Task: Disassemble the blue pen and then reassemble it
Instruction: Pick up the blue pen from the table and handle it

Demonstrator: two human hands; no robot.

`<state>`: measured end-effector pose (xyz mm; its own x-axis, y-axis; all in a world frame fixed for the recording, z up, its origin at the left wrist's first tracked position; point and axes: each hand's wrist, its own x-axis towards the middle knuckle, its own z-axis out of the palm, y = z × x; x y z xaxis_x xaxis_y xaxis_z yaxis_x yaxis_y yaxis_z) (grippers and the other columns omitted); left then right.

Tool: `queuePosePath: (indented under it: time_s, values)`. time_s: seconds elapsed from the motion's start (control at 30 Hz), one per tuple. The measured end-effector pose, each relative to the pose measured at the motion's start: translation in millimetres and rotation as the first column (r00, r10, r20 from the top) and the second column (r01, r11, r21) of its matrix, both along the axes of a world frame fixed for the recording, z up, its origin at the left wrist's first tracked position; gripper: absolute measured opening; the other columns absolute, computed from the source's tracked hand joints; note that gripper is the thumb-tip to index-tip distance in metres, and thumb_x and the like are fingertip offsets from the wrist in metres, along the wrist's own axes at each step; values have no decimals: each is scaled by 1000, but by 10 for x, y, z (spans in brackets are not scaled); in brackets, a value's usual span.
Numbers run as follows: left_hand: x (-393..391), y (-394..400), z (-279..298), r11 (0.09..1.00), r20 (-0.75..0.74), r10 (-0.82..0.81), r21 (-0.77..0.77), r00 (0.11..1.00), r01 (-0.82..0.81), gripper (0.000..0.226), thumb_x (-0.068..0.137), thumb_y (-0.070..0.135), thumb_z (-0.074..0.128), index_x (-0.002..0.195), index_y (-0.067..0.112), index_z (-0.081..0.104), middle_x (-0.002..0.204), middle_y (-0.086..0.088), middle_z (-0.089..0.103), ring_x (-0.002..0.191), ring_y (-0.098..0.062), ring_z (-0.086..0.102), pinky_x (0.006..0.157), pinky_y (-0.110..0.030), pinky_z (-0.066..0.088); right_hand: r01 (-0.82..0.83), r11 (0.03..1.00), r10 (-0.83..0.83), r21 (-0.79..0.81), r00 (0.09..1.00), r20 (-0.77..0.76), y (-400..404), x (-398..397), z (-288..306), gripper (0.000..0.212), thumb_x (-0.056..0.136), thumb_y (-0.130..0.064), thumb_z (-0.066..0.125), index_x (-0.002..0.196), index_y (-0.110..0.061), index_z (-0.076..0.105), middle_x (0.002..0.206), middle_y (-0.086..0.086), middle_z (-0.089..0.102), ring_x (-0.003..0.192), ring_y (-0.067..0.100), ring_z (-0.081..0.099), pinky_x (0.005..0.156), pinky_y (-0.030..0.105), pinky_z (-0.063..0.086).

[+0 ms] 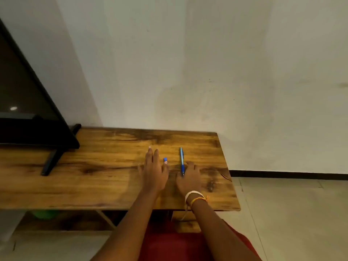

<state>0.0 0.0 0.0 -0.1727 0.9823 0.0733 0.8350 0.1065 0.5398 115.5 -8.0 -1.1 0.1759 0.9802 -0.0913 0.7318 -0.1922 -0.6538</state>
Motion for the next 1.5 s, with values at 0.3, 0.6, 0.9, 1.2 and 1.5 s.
queuePosePath:
  time_s: [0.3, 0.6, 0.9, 1.2, 1.5]
  values:
    - [-20, 252, -303, 978, 220, 209, -27, 953, -209, 36, 96, 28, 48, 130, 16, 54, 144, -3, 44, 136, -17, 35, 115, -43, 17, -53, 998, 48, 23, 985, 167, 329, 60, -243, 42, 91, -35, 59, 124, -10, 49, 121, 10, 50, 112, 27, 51, 93, 34, 44]
    - [-22, 547, -180, 980, 314, 192, -106, 930, -166, 26, 91, 27, 53, 115, 23, 62, 124, -4, 53, 109, -25, 55, 99, -50, 40, -34, 999, 37, -25, 995, 93, 678, 178, -293, 23, 85, -26, 64, 105, -15, 62, 103, 8, 68, 97, 27, 63, 75, 29, 47]
    - [168, 564, -109, 982, 434, 52, 143, 899, -126, 21, 89, 11, 55, 104, 18, 69, 114, -1, 61, 105, -14, 56, 87, -30, 47, 274, 914, -401, -299, 507, -763, 781, 300, -93, 14, 85, -5, 66, 76, -11, 58, 71, 9, 64, 56, 14, 63, 55, 26, 59]
    - [525, 475, 48, 959, 932, 283, -283, 228, -34, 12, 90, 30, 63, 91, 19, 67, 88, -7, 70, 61, -13, 65, 46, -24, 48, 189, 938, -333, -289, 274, -902, 631, 341, 113, 10, 79, -18, 76, 81, -15, 66, 65, -1, 65, 52, 11, 60, 50, 26, 49]
    - [509, 511, 29, 943, 949, 314, -310, 17, -122, 13, 90, 33, 62, 92, 21, 67, 82, 2, 70, 61, -8, 63, 49, -21, 46, 52, 967, -253, -251, 347, -903, 595, 462, 143, 4, 84, -14, 69, 88, -14, 69, 73, 0, 64, 67, 14, 59, 61, 31, 50]
